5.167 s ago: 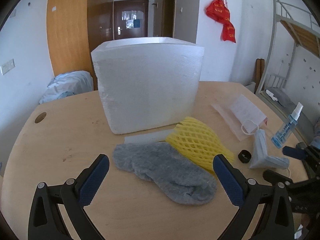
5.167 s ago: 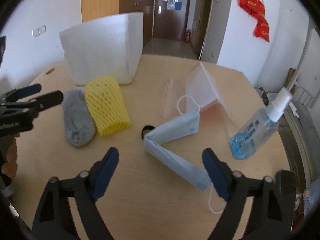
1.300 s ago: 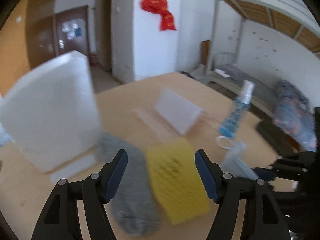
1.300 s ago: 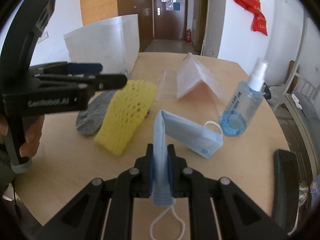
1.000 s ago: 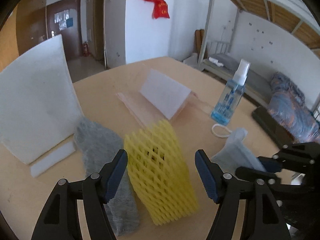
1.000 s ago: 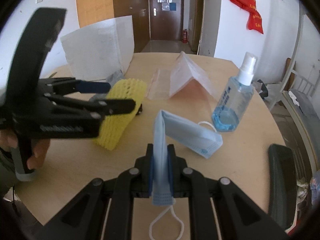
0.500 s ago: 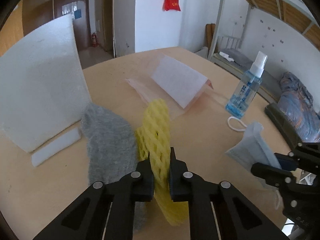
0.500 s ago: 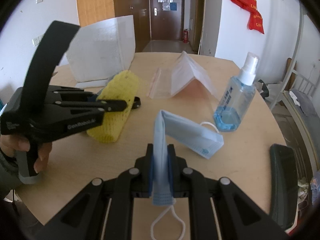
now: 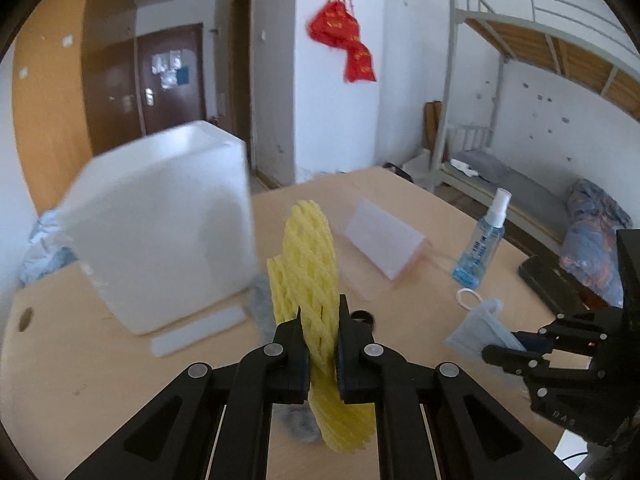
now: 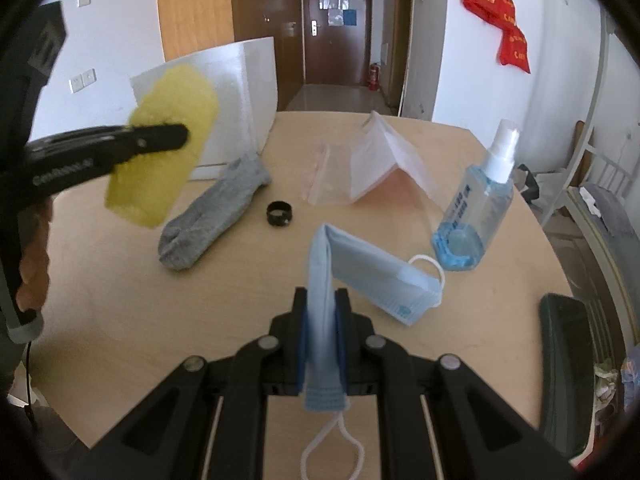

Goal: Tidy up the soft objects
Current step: 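Carry the yellow net over the white foam box and open the left tool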

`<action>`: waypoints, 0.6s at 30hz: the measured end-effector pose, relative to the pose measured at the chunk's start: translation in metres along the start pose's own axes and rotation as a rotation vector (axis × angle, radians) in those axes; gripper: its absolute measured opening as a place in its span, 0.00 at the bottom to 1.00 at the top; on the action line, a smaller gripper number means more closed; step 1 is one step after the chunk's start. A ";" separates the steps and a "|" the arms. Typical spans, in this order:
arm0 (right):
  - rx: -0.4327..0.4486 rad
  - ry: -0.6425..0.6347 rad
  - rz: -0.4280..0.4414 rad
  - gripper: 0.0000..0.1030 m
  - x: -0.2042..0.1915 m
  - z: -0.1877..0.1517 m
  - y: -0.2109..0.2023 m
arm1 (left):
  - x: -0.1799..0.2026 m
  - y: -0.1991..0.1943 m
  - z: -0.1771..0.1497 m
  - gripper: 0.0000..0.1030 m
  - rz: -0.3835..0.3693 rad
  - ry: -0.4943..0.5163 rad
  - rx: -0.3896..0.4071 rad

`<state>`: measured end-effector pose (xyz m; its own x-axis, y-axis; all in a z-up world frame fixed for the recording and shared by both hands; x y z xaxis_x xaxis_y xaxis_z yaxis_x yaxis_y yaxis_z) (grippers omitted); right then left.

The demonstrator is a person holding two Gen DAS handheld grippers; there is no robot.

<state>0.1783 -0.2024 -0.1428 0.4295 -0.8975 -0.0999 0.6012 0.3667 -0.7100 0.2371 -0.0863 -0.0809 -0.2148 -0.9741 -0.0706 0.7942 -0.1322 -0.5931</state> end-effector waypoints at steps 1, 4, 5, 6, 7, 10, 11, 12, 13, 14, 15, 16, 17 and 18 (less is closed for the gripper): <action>0.003 -0.001 0.002 0.15 -0.001 0.001 -0.001 | 0.000 -0.002 0.000 0.09 -0.003 -0.003 0.006; 0.015 -0.013 0.002 0.15 -0.005 0.004 -0.006 | -0.004 -0.012 0.001 0.09 -0.002 -0.012 0.022; 0.023 -0.018 0.003 0.15 -0.007 0.006 -0.008 | -0.005 -0.016 0.001 0.09 -0.002 -0.013 0.031; 0.032 -0.023 0.005 0.15 -0.010 0.008 -0.011 | -0.004 -0.019 0.001 0.09 0.004 -0.013 0.037; 0.038 -0.026 0.005 0.15 -0.012 0.010 -0.013 | -0.005 -0.022 0.000 0.09 0.014 -0.013 0.043; 0.062 -0.040 0.007 0.15 -0.019 0.018 -0.023 | -0.012 -0.033 0.001 0.09 0.027 -0.023 0.064; 0.070 -0.044 0.007 0.15 -0.021 0.021 -0.025 | -0.015 -0.038 0.002 0.09 0.032 -0.032 0.070; 0.082 -0.047 0.009 0.14 -0.024 0.025 -0.029 | -0.018 -0.040 0.002 0.09 0.036 -0.038 0.073; 0.091 -0.049 0.010 0.13 -0.027 0.028 -0.032 | -0.020 -0.043 0.003 0.09 0.044 -0.044 0.077; 0.099 -0.050 0.012 0.13 -0.030 0.031 -0.035 | -0.024 -0.048 0.003 0.09 0.054 -0.051 0.083; 0.111 -0.051 0.015 0.12 -0.032 0.035 -0.039 | -0.026 -0.052 0.004 0.09 0.064 -0.056 0.088; 0.119 -0.052 0.017 0.12 -0.035 0.038 -0.042 | -0.028 -0.055 0.004 0.09 0.073 -0.060 0.094; 0.131 -0.057 0.020 0.12 -0.039 0.043 -0.045 | -0.031 -0.060 0.005 0.09 0.081 -0.066 0.102; 0.141 -0.064 0.021 0.12 -0.043 0.047 -0.049 | -0.034 -0.067 0.007 0.09 0.088 -0.071 0.117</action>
Point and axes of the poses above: each gripper's, at about its wrist camera, not at the fingertips, and y roughly the way its jaws point, x to its right, z to its top, the point moved 10 cm from there along y, roughly the way its jaws point, and after that the axes turned 9 degrees about z, right-handed, at the moved point
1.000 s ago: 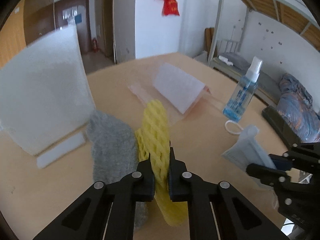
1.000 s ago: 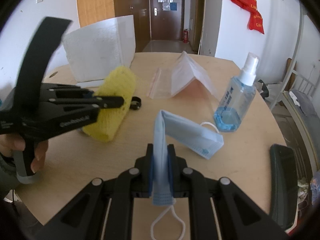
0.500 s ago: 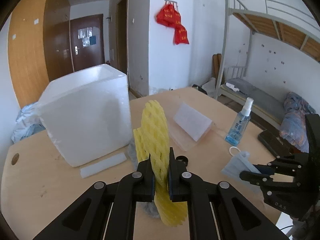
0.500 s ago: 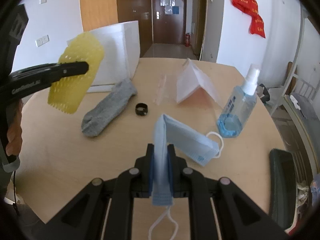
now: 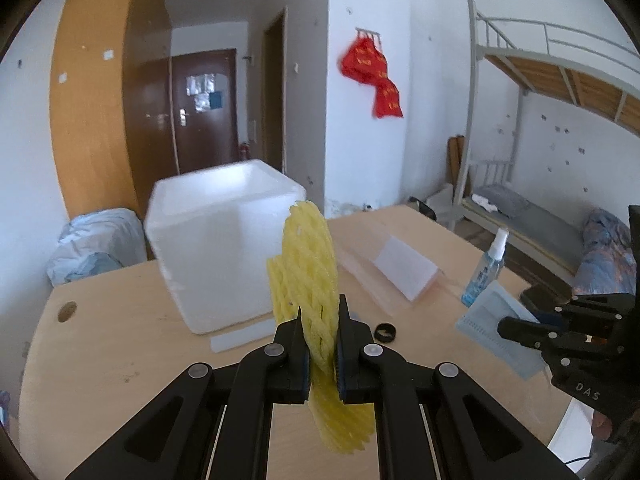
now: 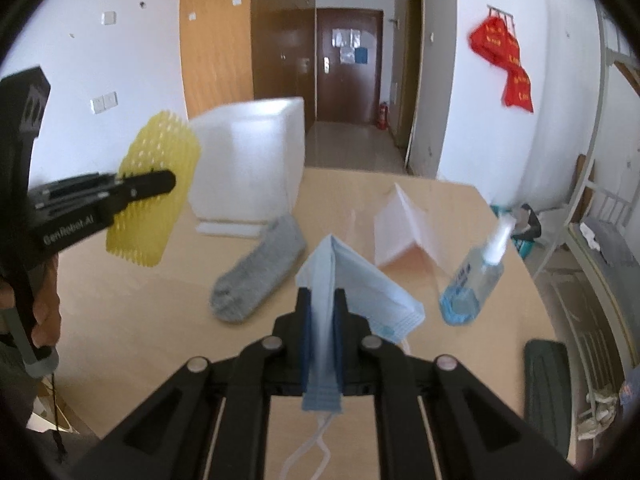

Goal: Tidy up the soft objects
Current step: 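Carry the yellow net over the white foam box and open the left tool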

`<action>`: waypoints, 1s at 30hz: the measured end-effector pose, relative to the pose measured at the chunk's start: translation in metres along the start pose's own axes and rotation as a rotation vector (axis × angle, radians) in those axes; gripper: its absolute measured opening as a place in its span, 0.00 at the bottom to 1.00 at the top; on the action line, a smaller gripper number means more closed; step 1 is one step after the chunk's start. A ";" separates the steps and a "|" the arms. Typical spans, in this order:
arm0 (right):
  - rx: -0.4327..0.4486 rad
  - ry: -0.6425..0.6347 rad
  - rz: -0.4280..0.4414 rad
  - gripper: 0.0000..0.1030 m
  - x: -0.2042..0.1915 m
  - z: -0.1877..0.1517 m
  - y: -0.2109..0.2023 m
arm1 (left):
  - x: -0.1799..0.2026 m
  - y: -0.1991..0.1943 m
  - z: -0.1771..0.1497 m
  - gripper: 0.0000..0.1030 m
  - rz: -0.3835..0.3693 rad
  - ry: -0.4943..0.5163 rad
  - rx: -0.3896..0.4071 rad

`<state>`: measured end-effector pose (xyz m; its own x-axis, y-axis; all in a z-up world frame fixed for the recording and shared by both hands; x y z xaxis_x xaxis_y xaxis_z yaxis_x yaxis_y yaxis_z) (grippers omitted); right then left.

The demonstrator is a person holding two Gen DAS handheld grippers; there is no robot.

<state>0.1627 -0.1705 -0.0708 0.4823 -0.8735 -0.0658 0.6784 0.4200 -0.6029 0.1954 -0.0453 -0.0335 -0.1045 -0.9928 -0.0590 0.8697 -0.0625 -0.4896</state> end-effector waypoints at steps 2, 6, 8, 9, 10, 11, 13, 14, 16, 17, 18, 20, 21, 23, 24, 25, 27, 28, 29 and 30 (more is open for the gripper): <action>0.027 -0.009 0.003 0.12 -0.008 0.011 -0.006 | -0.006 -0.011 0.004 0.09 0.021 -0.006 0.025; 0.072 -0.026 0.020 0.11 -0.025 0.031 -0.013 | -0.019 -0.024 0.012 0.09 0.058 -0.024 0.047; 0.096 -0.035 0.033 0.12 -0.034 0.042 -0.014 | -0.023 -0.030 0.016 0.09 0.069 -0.035 0.055; 0.107 -0.040 0.039 0.12 -0.038 0.048 -0.014 | -0.025 -0.031 0.017 0.09 0.071 -0.037 0.059; 0.121 -0.047 0.044 0.11 -0.043 0.054 -0.014 | -0.027 -0.033 0.019 0.09 0.070 -0.038 0.061; 0.129 -0.049 0.050 0.11 -0.046 0.059 -0.013 | -0.028 -0.034 0.021 0.09 0.071 -0.041 0.065; 0.142 -0.051 0.072 0.12 -0.053 0.069 -0.011 | -0.032 -0.036 0.025 0.09 0.071 -0.044 0.070; 0.149 -0.055 0.083 0.12 -0.057 0.075 -0.010 | -0.032 -0.035 0.028 0.09 0.075 -0.038 0.076; 0.163 -0.060 0.096 0.12 -0.061 0.086 -0.007 | -0.035 -0.034 0.033 0.09 0.087 -0.032 0.080; 0.169 -0.063 0.098 0.12 -0.063 0.091 -0.006 | -0.036 -0.034 0.037 0.09 0.085 -0.033 0.083; 0.174 -0.065 0.104 0.12 -0.064 0.097 -0.005 | -0.039 -0.032 0.042 0.09 0.094 -0.032 0.089; 0.182 -0.066 0.109 0.12 -0.066 0.104 -0.005 | -0.046 -0.029 0.050 0.09 0.108 -0.039 0.098; 0.188 -0.068 0.113 0.12 -0.068 0.106 -0.005 | -0.049 -0.027 0.054 0.09 0.114 -0.041 0.100; 0.198 -0.072 0.111 0.12 -0.070 0.115 -0.003 | -0.055 -0.023 0.060 0.09 0.136 -0.044 0.107; 0.200 -0.074 0.112 0.12 -0.069 0.120 0.001 | -0.058 -0.019 0.063 0.09 0.127 -0.045 0.105; 0.199 -0.073 0.116 0.12 -0.070 0.122 0.002 | -0.061 -0.016 0.066 0.09 0.128 -0.048 0.103; 0.192 -0.073 0.122 0.12 -0.069 0.123 0.008 | -0.067 -0.009 0.074 0.09 0.142 -0.052 0.109; 0.189 -0.076 0.123 0.12 -0.070 0.123 0.011 | -0.069 -0.005 0.078 0.09 0.140 -0.055 0.106; 0.184 -0.076 0.127 0.12 -0.070 0.123 0.014 | -0.071 -0.001 0.082 0.09 0.135 -0.060 0.097; 0.181 -0.074 0.133 0.12 -0.070 0.123 0.018 | -0.072 0.004 0.087 0.09 0.135 -0.055 0.094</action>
Point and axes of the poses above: each gripper's, at about its wrist camera, not at the fingertips, and y roughly the way its jaws point, x to its right, z to its top, the point moved 10 cm from there along y, roughly the way its jaws point, and after that the axes turned 9 degrees about z, right-handed, at the moved point
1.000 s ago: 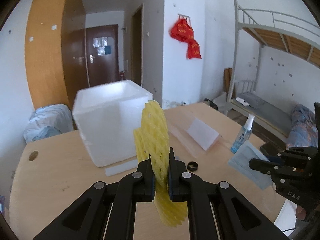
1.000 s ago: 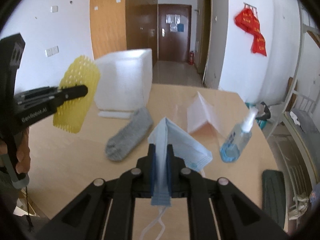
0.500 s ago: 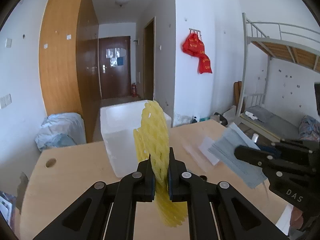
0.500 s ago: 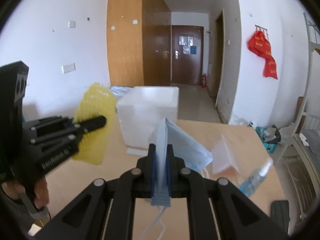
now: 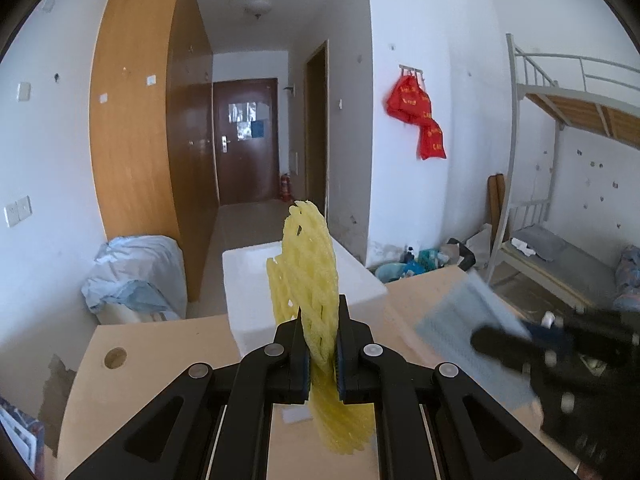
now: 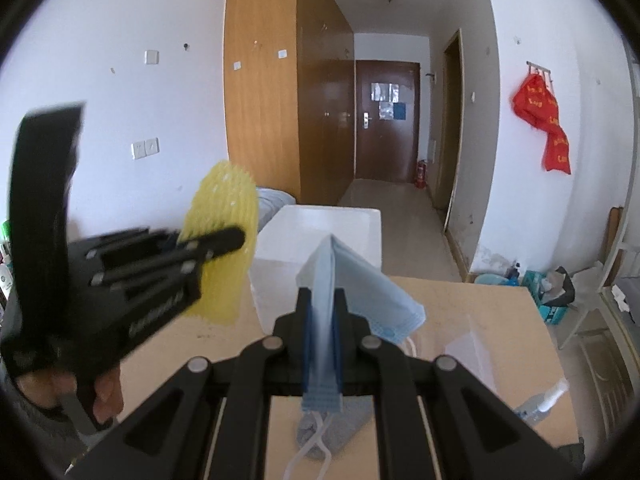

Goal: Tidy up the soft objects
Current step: 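Carry the yellow net over the white foam box and open the left tool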

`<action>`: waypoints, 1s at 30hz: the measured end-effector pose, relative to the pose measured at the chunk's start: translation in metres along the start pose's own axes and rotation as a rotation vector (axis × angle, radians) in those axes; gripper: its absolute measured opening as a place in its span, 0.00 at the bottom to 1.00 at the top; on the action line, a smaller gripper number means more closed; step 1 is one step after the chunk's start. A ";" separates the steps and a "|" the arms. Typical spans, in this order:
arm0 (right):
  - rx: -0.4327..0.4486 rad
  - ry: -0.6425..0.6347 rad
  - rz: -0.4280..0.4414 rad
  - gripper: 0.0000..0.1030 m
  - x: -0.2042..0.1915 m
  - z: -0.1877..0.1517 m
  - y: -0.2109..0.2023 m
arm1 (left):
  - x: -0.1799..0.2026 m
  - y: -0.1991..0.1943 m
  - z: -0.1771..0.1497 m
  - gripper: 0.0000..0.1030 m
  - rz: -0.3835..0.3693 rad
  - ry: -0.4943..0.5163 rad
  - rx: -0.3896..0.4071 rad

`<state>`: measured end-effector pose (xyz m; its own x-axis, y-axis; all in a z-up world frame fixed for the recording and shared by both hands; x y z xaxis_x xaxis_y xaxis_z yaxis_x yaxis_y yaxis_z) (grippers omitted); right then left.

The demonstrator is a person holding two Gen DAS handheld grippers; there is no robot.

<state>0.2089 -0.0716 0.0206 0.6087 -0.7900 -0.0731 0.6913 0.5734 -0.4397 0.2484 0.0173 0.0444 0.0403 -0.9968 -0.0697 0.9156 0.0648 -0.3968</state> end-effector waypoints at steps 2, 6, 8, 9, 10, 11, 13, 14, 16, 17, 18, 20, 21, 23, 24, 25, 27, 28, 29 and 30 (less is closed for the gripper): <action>0.000 0.001 0.000 0.12 0.001 0.001 0.003 | -0.002 0.010 0.008 0.09 0.018 0.010 0.004; 0.007 0.013 0.003 0.12 0.007 0.010 0.010 | -0.003 0.028 0.014 0.09 0.029 0.019 -0.014; 0.006 0.010 0.000 0.12 0.010 0.015 0.015 | -0.004 0.036 0.018 0.09 0.035 0.015 -0.019; 0.005 0.008 -0.003 0.12 0.011 0.017 0.017 | -0.006 0.040 0.021 0.09 0.036 0.010 -0.020; 0.005 0.006 -0.001 0.12 0.012 0.020 0.019 | -0.007 0.044 0.024 0.09 0.037 0.006 -0.023; 0.005 0.003 -0.004 0.12 0.012 0.021 0.021 | -0.009 0.048 0.026 0.09 0.040 0.001 -0.026; 0.008 0.001 -0.006 0.12 0.012 0.021 0.022 | -0.013 0.058 0.034 0.09 0.049 0.002 -0.023; 0.009 0.002 -0.003 0.12 0.012 0.020 0.022 | -0.013 0.063 0.038 0.09 0.049 0.007 -0.022; 0.006 0.001 -0.001 0.11 0.011 0.018 0.023 | -0.014 0.076 0.044 0.09 0.048 0.011 -0.027; 0.005 0.005 0.003 0.11 0.011 0.017 0.023 | -0.014 0.082 0.046 0.09 0.048 0.010 -0.030; 0.005 0.008 0.005 0.11 0.011 0.017 0.023 | -0.016 0.089 0.047 0.09 0.058 0.003 -0.033; 0.004 0.004 0.005 0.11 0.009 0.015 0.021 | -0.016 0.102 0.049 0.09 0.057 0.007 -0.040; 0.004 0.006 0.006 0.11 0.009 0.015 0.021 | -0.016 0.109 0.049 0.09 0.068 0.015 -0.042; 0.003 0.009 0.009 0.11 0.011 0.015 0.021 | -0.018 0.123 0.046 0.09 0.074 0.013 -0.062; 0.003 0.012 0.009 0.11 0.011 0.014 0.020 | -0.018 0.130 0.044 0.09 0.076 0.014 -0.073; 0.002 0.011 0.010 0.11 0.010 0.014 0.020 | -0.018 0.134 0.042 0.09 0.081 0.015 -0.072; -0.002 0.008 0.009 0.11 0.009 0.012 0.019 | -0.018 0.142 0.037 0.09 0.084 0.021 -0.088; -0.004 0.008 0.008 0.11 0.009 0.012 0.020 | -0.018 0.146 0.034 0.09 0.077 0.021 -0.099; -0.004 0.007 0.008 0.11 0.009 0.013 0.020 | -0.018 0.149 0.031 0.09 0.082 0.023 -0.101; -0.004 0.007 0.008 0.11 0.008 0.013 0.020 | -0.020 0.150 0.031 0.09 0.103 0.029 -0.085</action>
Point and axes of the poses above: each gripper's, at about its wrist camera, not at the fingertips, and y roughly the way its jaws point, x to its right, z to its top, the point moved 10 cm from there along y, roughly the way its jaws point, and after that the axes turned 9 degrees about z, right-handed, at the moved point
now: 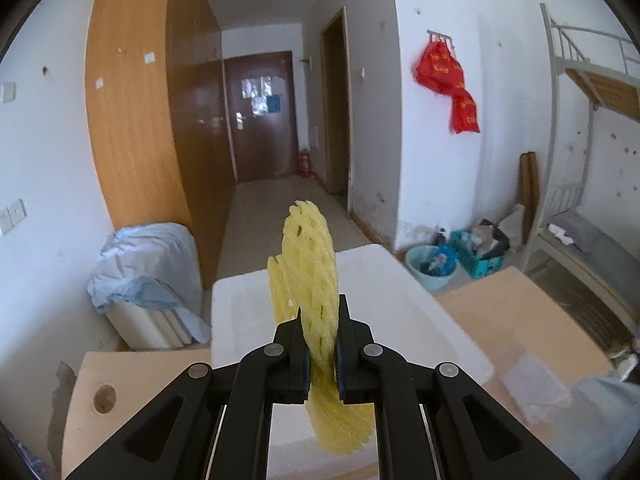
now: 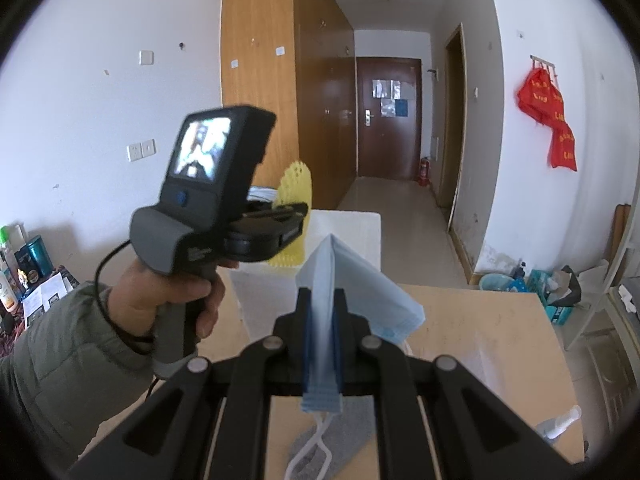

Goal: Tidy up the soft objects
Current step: 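Carry the yellow net over the white foam box and open the left tool, then carry the blue mask over the white foam box and open the right tool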

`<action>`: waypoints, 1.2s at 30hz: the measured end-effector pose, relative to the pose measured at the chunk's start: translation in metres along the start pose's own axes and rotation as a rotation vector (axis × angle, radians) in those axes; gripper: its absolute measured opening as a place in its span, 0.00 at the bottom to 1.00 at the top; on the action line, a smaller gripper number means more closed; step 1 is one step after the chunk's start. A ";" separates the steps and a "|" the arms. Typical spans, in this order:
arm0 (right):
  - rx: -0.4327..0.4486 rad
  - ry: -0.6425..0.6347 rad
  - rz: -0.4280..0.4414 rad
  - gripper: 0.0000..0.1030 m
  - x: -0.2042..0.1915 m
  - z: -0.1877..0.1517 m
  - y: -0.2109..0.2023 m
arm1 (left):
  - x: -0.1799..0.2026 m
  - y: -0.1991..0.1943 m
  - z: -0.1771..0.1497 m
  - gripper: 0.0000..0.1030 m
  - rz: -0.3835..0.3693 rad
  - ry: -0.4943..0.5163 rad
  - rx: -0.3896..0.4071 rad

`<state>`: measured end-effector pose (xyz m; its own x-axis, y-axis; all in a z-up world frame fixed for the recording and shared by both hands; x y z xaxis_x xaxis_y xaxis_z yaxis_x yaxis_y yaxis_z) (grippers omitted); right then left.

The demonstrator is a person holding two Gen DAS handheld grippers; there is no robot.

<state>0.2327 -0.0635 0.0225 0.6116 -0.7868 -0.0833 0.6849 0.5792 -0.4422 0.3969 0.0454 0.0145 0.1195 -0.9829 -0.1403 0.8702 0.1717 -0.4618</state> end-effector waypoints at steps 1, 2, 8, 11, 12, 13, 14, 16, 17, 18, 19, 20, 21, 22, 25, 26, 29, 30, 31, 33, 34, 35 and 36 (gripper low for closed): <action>-0.001 0.000 0.000 0.11 -0.001 0.000 0.000 | 0.000 0.000 0.000 0.09 0.003 0.002 0.011; -0.001 -0.001 0.002 0.11 0.000 0.000 0.000 | 0.001 0.001 0.000 0.09 -0.006 0.001 0.010; -0.008 0.001 0.000 0.11 0.001 0.002 0.003 | -0.001 0.009 -0.003 0.34 0.017 0.004 0.000; -0.006 0.006 -0.004 0.11 0.005 0.004 0.004 | -0.004 0.005 -0.001 0.69 0.044 -0.001 0.024; -0.007 0.006 -0.003 0.11 0.005 0.004 0.004 | -0.006 0.001 0.001 0.74 0.050 -0.008 0.038; -0.008 0.006 -0.001 0.11 0.005 0.003 0.004 | -0.006 -0.001 0.002 0.76 0.044 -0.012 0.041; -0.009 0.009 -0.002 0.11 0.006 0.003 0.005 | -0.005 -0.002 0.002 0.76 0.030 -0.016 0.034; -0.012 0.010 -0.002 0.11 0.005 0.002 0.006 | -0.006 -0.005 0.004 0.80 0.017 -0.025 0.014; -0.011 0.013 -0.003 0.11 0.005 0.002 0.006 | -0.007 -0.007 0.005 0.81 0.025 -0.030 0.013; -0.010 0.015 -0.003 0.11 0.006 0.002 0.006 | -0.007 -0.009 0.006 0.84 0.032 -0.031 0.019; -0.007 0.018 -0.002 0.11 0.007 0.002 0.005 | -0.006 -0.012 0.006 0.88 0.036 -0.023 0.018; -0.005 0.017 -0.002 0.11 0.007 0.002 0.004 | -0.004 -0.014 0.007 0.89 0.035 -0.016 0.025; -0.004 0.015 -0.004 0.11 0.007 0.002 0.004 | -0.005 -0.015 0.008 0.90 0.047 -0.011 0.030; -0.004 0.015 -0.004 0.11 0.007 0.002 0.004 | -0.006 -0.015 0.008 0.90 0.054 -0.013 0.026; -0.004 0.018 -0.004 0.11 0.008 0.001 0.004 | -0.005 -0.025 0.007 0.90 0.041 -0.005 0.045; -0.003 0.021 -0.002 0.11 0.008 0.002 0.005 | -0.006 -0.028 0.005 0.90 0.040 -0.004 0.042; 0.006 0.017 0.008 0.12 0.006 0.005 0.005 | -0.021 -0.044 -0.006 0.90 0.049 -0.032 0.031; 0.010 0.009 0.010 0.12 0.006 0.007 0.006 | -0.028 -0.054 -0.011 0.90 0.037 -0.054 0.031; 0.013 -0.005 0.010 0.12 0.004 0.009 0.007 | -0.035 -0.062 -0.016 0.93 0.034 -0.067 0.030; 0.007 -0.028 0.006 0.12 0.002 0.013 0.013 | -0.050 -0.079 -0.028 0.96 0.061 -0.090 0.026; 0.001 -0.035 0.009 0.12 0.001 0.014 0.016 | -0.054 -0.085 -0.032 0.96 0.064 -0.098 0.027; -0.004 -0.041 0.018 0.12 -0.001 0.015 0.020 | -0.059 -0.093 -0.037 0.96 0.064 -0.102 0.032; -0.011 -0.052 0.025 0.12 -0.004 0.017 0.025 | -0.065 -0.102 -0.043 0.97 0.074 -0.103 0.038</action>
<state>0.2539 -0.0421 0.0265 0.6488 -0.7594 -0.0478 0.6647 0.5962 -0.4502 0.2798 0.0941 0.0332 0.2310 -0.9696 -0.0811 0.8743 0.2434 -0.4199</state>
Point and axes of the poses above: each gripper's, at about its wrist camera, not at the fingertips, and y roughly the way its jaws point, x to its right, z to its top, the point moved 10 cm from there along y, roughly the way its jaws point, and after that the axes turned 9 degrees about z, right-handed, at the moved point
